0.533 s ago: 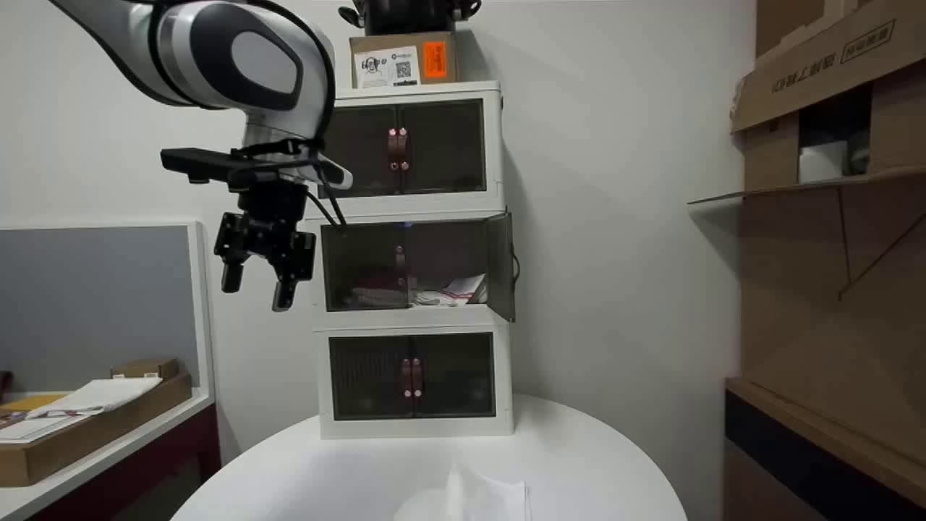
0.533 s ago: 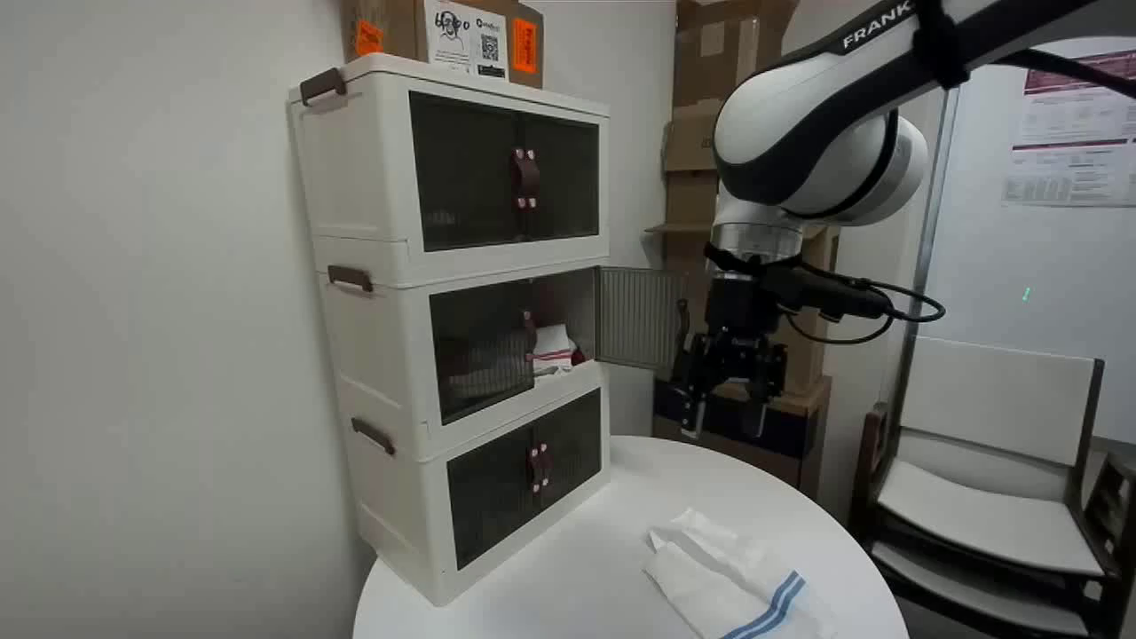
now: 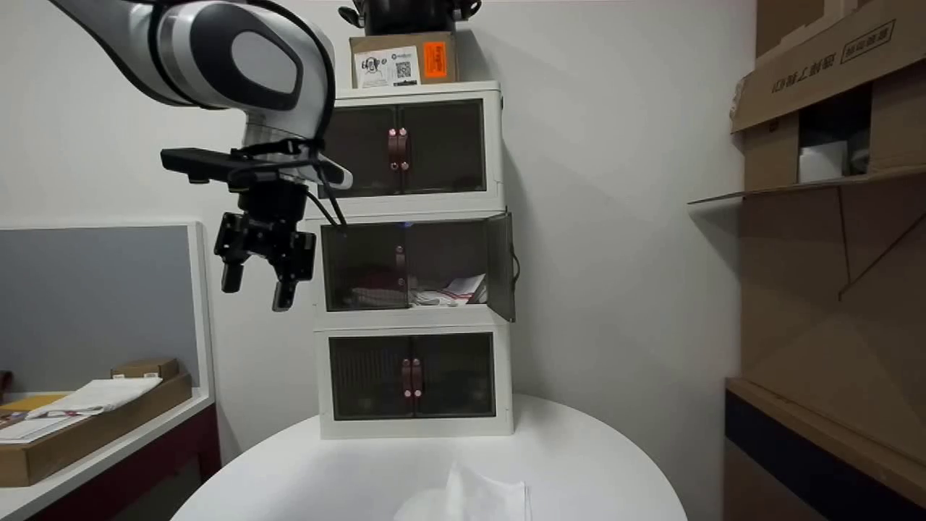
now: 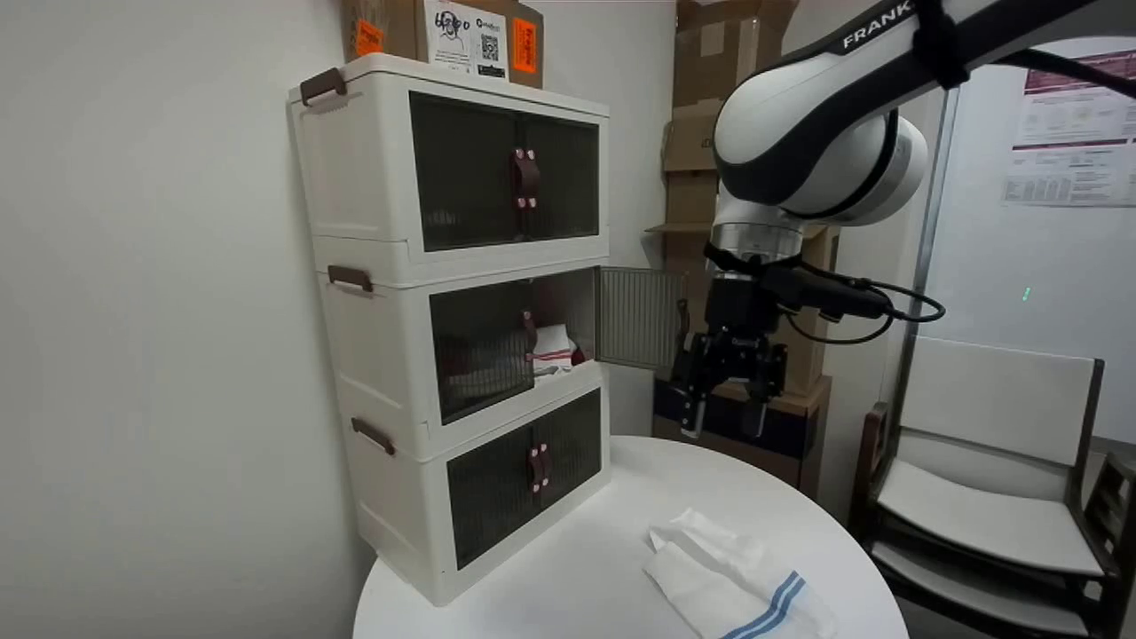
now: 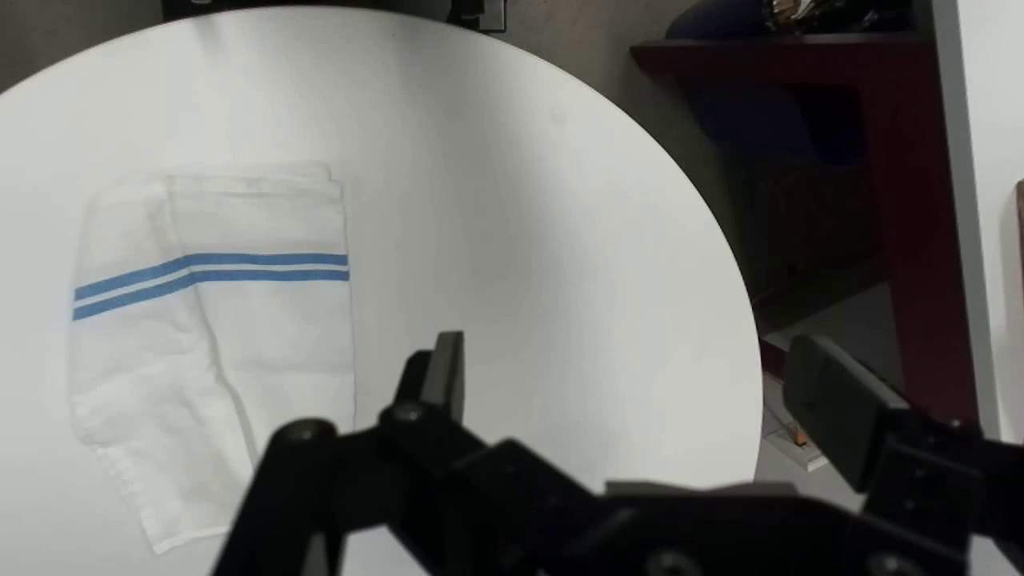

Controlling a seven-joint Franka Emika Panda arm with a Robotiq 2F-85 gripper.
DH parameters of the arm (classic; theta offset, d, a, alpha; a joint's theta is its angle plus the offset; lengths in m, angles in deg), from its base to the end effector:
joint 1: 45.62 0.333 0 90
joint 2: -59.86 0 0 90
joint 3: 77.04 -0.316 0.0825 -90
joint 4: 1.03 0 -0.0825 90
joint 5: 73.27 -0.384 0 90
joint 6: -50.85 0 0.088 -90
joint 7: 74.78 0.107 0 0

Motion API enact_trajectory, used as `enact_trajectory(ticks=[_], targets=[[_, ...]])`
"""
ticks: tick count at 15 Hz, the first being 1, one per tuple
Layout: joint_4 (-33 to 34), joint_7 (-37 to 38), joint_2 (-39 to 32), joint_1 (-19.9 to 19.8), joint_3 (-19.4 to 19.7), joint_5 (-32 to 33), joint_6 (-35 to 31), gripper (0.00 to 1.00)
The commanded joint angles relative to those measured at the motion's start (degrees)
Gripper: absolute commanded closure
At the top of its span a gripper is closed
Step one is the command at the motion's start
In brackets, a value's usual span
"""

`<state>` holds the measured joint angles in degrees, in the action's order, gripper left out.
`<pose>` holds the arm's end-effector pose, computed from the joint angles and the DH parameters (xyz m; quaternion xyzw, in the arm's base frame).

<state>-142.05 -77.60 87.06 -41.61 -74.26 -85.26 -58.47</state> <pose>0.3931 0.0227 0.4601 -0.9933 0.0002 0.0385 0.1086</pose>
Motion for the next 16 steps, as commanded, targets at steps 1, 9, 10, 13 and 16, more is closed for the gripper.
enact_trajectory(ticks=[1,9,10,13,16], targets=[[0.11,-0.3,-0.04,-0.83,-0.72,-0.31,0.19,0.0],[0.61,18.26,-5.99,1.43,-9.01,-10.96,-29.92,0.0],[0.89,19.55,-7.17,1.69,-10.61,-10.56,-35.25,0.0],[2.09,23.25,-11.4,0.36,-15.04,-3.72,-49.72,0.0],[1.35,24.49,-14.3,-3.45,-16.41,5.42,-61.64,0.0]])
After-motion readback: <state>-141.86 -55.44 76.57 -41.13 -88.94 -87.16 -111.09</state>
